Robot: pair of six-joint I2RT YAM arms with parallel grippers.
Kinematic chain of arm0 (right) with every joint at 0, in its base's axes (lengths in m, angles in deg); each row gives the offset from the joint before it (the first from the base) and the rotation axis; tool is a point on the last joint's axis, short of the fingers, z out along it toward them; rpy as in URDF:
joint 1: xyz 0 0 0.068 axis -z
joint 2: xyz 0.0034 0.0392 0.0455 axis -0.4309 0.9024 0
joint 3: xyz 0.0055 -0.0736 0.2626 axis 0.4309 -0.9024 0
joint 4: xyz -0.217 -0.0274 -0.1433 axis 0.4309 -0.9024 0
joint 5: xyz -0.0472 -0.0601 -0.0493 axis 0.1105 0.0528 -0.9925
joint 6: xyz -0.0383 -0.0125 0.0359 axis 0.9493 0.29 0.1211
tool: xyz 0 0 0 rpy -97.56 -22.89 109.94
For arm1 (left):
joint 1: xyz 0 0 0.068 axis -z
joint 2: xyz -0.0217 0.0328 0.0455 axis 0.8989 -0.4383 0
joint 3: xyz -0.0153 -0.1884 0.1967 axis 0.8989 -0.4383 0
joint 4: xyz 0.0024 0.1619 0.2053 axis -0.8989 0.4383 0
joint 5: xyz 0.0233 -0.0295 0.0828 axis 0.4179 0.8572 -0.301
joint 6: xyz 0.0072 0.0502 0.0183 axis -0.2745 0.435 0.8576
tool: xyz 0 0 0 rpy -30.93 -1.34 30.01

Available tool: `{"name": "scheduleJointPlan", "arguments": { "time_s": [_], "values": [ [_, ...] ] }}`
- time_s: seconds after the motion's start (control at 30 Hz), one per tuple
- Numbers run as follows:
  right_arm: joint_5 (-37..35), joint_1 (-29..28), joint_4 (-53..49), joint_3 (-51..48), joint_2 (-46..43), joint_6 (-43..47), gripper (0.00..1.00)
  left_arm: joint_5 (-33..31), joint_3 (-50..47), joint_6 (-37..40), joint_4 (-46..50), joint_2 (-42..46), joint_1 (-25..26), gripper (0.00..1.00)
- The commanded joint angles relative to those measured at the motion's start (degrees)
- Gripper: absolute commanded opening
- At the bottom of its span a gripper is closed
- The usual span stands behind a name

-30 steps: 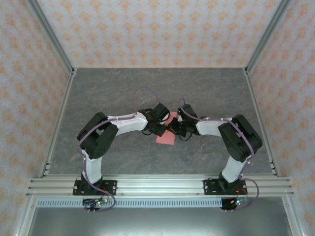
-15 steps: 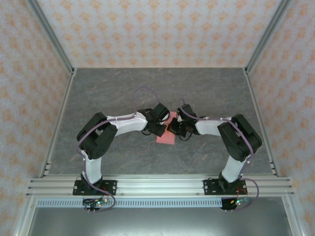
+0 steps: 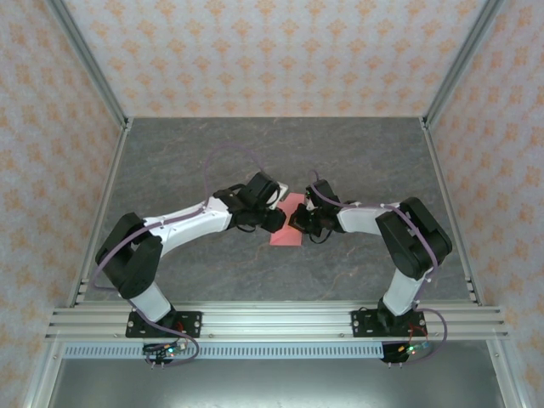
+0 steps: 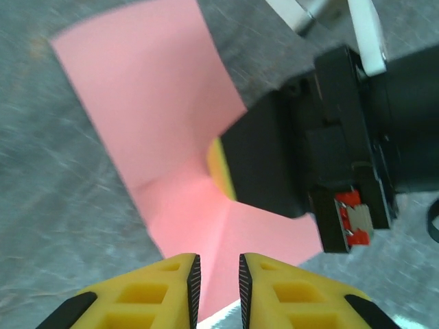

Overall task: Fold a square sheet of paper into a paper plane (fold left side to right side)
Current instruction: Fold the triangle a second time at the center of the table.

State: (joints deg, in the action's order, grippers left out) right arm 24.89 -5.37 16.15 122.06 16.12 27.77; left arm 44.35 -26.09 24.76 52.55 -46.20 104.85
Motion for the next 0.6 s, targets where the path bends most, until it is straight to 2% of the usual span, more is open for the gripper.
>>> {"name": "scheduleJointPlan", "arguments": {
  "time_s": [0.0, 0.57],
  "values": [
    [-2.97, -0.25, -4.08, 0.48, 1.07, 1.09, 0.0, 6.76, -3.01, -3.75, -4.47, -0.79, -0.17, 0.24],
    [-1.99, -0.31, -3.69, 0.2, -0.36, 2.15, 0.0, 3.68, -4.83, -3.81, -5.42, -6.65, -0.23, 0.24]
  ]
}}
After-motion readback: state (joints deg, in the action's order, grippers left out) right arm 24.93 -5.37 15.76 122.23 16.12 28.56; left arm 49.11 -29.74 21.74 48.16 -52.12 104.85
